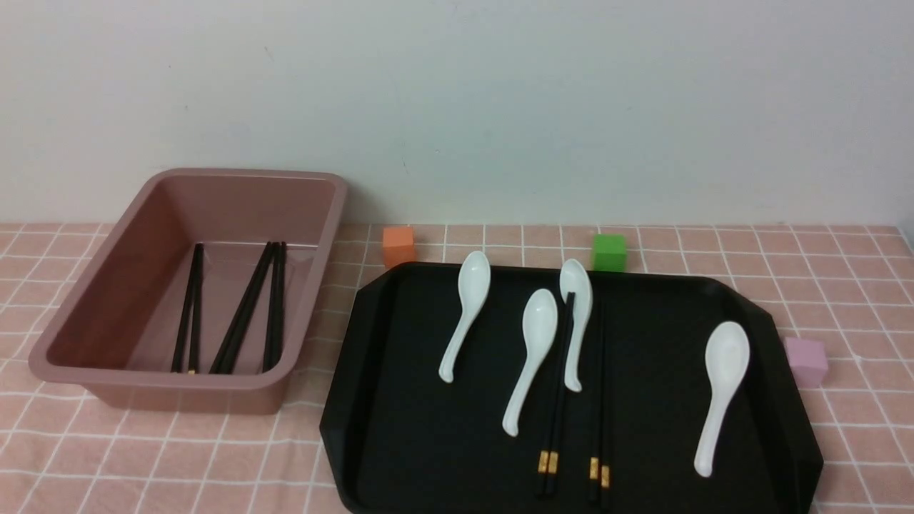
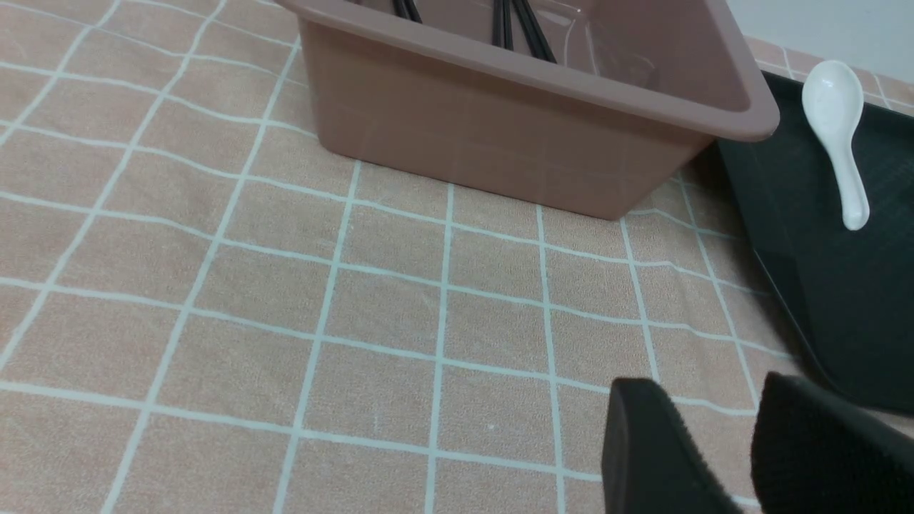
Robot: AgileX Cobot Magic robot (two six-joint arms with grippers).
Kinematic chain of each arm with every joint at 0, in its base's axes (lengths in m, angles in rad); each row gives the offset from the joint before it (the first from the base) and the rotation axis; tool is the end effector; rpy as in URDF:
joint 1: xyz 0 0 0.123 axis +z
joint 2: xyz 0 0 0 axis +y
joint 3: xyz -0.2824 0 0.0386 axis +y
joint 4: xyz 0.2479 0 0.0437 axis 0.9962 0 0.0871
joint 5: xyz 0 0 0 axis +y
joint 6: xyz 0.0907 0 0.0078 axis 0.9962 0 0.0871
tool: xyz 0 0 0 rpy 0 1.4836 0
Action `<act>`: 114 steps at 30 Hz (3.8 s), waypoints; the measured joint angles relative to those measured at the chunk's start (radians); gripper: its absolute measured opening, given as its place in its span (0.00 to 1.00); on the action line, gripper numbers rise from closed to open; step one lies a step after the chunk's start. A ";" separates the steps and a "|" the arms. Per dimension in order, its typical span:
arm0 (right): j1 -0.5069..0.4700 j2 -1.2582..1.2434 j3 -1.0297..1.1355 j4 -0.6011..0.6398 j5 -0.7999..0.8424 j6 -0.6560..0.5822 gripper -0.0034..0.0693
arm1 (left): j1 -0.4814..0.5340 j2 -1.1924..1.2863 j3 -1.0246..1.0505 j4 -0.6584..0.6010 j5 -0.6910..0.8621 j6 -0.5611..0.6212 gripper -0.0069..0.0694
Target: On pink tablecloth take chopsticks from black tray and put them in box.
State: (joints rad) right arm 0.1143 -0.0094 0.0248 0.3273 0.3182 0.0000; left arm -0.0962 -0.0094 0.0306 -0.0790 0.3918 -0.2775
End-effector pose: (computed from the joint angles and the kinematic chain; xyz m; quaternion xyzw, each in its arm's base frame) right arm 0.0525 0.0153 0.1780 0.0461 0.7820 0.1698 0.5979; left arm 0.0517 -0.0078 0.1682 -0.0943 0.8066 -0.1412 0.5662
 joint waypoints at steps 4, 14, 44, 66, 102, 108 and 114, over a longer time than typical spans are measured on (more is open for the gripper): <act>0.000 0.000 0.001 0.199 -0.109 0.048 0.24 | 0.000 0.000 0.000 0.000 0.000 0.000 0.40; 0.000 0.092 -0.193 0.432 0.040 -0.009 0.24 | 0.000 0.000 0.000 0.000 0.000 0.000 0.40; 0.437 1.667 -1.052 -0.170 0.401 0.343 0.27 | 0.000 0.000 0.000 0.000 0.000 0.000 0.40; 0.437 1.913 -1.180 -0.391 0.337 0.587 0.54 | 0.000 0.000 0.000 0.000 0.000 0.000 0.40; 0.435 1.728 -1.187 -0.420 0.477 0.597 0.23 | 0.000 0.000 0.000 0.000 0.000 0.000 0.40; 0.482 1.634 -1.298 -0.357 0.490 0.538 0.23 | 0.000 0.000 0.000 0.000 0.000 0.000 0.40; 0.615 1.791 -1.643 -0.284 0.481 0.367 0.23 | 0.000 0.000 0.000 0.000 0.000 0.000 0.40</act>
State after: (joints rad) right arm 0.7292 1.7814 -1.6182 0.0436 0.7994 0.3674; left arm -0.0962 -0.0094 0.0306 -0.0790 0.3918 -0.2775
